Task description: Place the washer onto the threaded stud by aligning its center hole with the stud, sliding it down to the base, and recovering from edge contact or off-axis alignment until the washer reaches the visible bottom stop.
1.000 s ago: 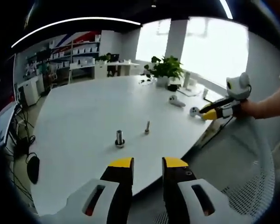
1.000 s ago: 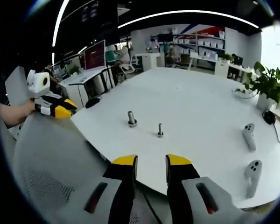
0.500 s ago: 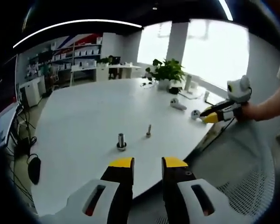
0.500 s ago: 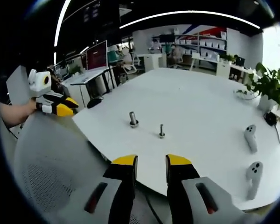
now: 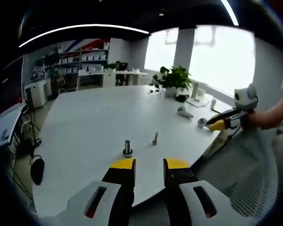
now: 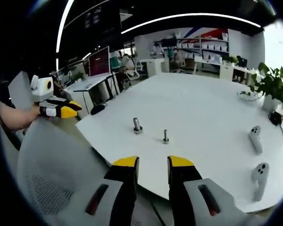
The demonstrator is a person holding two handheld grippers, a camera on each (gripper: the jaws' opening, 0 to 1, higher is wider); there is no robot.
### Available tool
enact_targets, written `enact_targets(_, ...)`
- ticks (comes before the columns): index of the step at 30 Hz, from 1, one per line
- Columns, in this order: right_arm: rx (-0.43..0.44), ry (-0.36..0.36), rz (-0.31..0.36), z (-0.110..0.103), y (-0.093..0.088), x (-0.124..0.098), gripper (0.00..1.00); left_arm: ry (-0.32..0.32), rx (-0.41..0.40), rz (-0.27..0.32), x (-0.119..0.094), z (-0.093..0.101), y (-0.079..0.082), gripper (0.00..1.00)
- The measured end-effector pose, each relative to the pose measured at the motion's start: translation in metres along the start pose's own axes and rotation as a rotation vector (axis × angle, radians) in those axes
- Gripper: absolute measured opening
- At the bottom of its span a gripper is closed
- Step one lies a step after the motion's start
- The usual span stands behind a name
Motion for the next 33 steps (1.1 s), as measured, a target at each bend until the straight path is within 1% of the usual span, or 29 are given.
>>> enact_targets(5,0.017,-0.007,0.015,0.001,0.002,0.0,0.26,0.007,-0.01,-0.034,0.001,-0.001,-0.006,0.21)
enact_targets(10,0.015,-0.001,0.017,-0.002,0.003,0.001,0.26,0.033,-0.023,-0.045,-0.002,-0.006,-0.01,0.21)
enact_targets(13,0.019,0.004,0.019,-0.003,0.003,0.001,0.26,0.039,-0.024,-0.08,-0.001,-0.008,-0.016,0.21)
enact_targets(17,0.022,0.013,0.024,-0.005,0.004,0.001,0.26,0.043,-0.027,-0.075,-0.002,-0.009,-0.016,0.21)
enact_targets(22,0.002,0.028,0.003,-0.009,0.0,0.002,0.26,0.052,-0.033,-0.067,-0.004,-0.01,-0.016,0.22)
enact_targets(27,0.003,0.037,-0.004,-0.011,-0.001,0.002,0.26,0.058,-0.028,-0.048,-0.005,-0.012,-0.013,0.22)
enact_targets(31,-0.01,0.044,-0.013,-0.013,-0.004,0.002,0.26,0.055,-0.035,-0.065,-0.004,-0.01,-0.017,0.22)
enact_targets(33,-0.012,0.048,-0.017,-0.013,-0.004,0.003,0.26,0.05,-0.028,-0.069,-0.003,-0.009,-0.016,0.22)
Point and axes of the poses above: the point that each gripper's makers call its tool centre point, and the gripper's own axes: x roughly forward along the fingers, z roughly to its right, y roughly out of its top, the point moved 1 cm from there along -x, roughly backward along the fingers, and after that the axes turned 9 degrees about -y, right-handed, at the moved point
